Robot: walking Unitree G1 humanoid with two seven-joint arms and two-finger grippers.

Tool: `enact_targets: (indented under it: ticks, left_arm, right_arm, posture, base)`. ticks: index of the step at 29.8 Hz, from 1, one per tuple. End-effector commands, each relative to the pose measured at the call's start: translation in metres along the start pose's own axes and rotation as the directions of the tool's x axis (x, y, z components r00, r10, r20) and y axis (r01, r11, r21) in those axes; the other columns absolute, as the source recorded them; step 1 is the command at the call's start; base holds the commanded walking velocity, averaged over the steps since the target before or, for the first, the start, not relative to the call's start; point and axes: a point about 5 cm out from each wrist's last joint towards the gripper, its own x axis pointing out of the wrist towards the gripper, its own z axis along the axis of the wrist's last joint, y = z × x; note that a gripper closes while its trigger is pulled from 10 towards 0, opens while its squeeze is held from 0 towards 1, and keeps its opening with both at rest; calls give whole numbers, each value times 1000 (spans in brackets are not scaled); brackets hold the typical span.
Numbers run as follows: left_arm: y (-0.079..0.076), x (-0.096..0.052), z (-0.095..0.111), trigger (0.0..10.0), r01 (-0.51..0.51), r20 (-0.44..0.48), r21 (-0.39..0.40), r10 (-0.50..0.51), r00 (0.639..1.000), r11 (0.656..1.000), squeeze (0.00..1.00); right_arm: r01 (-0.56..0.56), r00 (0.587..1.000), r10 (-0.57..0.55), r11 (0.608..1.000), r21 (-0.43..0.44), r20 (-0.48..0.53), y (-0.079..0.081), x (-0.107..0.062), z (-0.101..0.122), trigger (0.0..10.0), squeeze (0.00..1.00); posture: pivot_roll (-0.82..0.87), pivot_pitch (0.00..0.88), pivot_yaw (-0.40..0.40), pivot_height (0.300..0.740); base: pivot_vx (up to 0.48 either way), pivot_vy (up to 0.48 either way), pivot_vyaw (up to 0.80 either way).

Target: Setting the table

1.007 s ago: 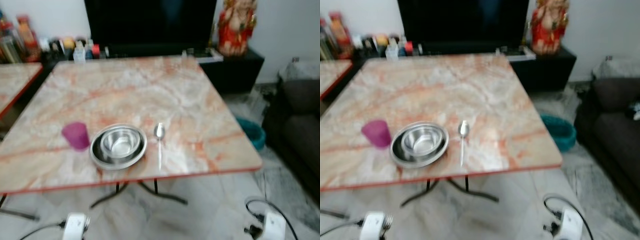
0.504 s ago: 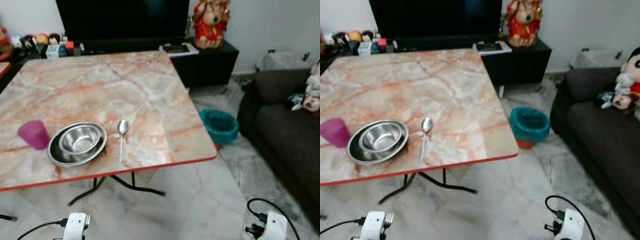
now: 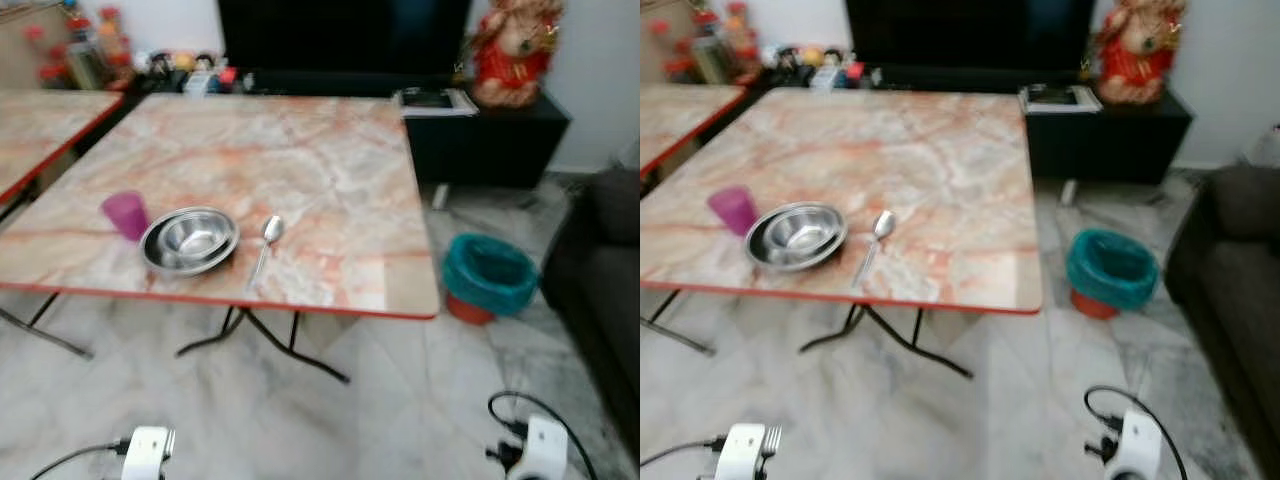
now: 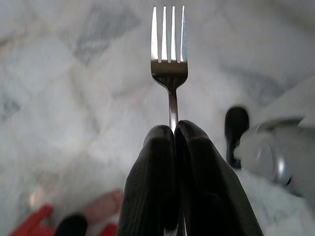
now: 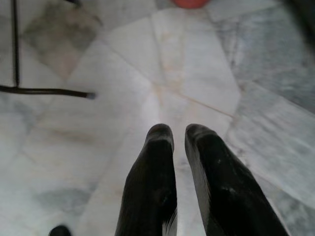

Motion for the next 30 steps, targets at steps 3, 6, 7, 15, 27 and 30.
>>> enact_targets:
  ticks: [3, 6, 7, 15, 27, 30]
  left_arm:
    - [-3, 1, 6, 10000, -3, 21, 16, 3, 1000, 1000, 0]
    - [-2, 1, 9, 10000, -20, 57, 19, 19, 998, 1000, 0]
    - [-2, 1, 10, 10000, -24, 65, 18, 23, 998, 1000, 0]
    - [0, -2, 21, 10000, -67, 208, 8, 64, 976, 998, 0]
    - [20, -34, 121, 10000, -213, 696, 22, 138, 705, 977, 0]
    - [20, -41, 115, 10000, -211, 715, -28, 167, 678, 977, 0]
  right_arm:
    - [35, 999, -35, 999, 22, -13, -10, -4, -7, 10000, 0]
    - [41, 999, -41, 999, 23, 0, -11, -4, -6, 10000, 0]
    - [41, 999, -41, 999, 23, 4, -11, -4, -6, 10000, 0]
    - [41, 999, -42, 999, 19, 31, -10, -4, -3, 10000, 0]
    - [38, 998, -38, 999, 14, 44, -11, -5, -3, 10000, 0]
    - [31, 999, -31, 999, 14, 42, -11, -5, -3, 10000, 0]
  posture:
    - [49, 44, -32, 740]
    - [50, 44, -31, 740]
    - [50, 44, -31, 740]
    - [48, 45, -31, 740]
    - [55, 26, -30, 740]
    - [55, 23, -30, 740]
  base:
    - [0, 0, 0]
    - [0, 0, 0]
    - [0, 0, 0]
    - [0, 0, 0]
    - [0, 0, 0]
    - [0, 0, 0]
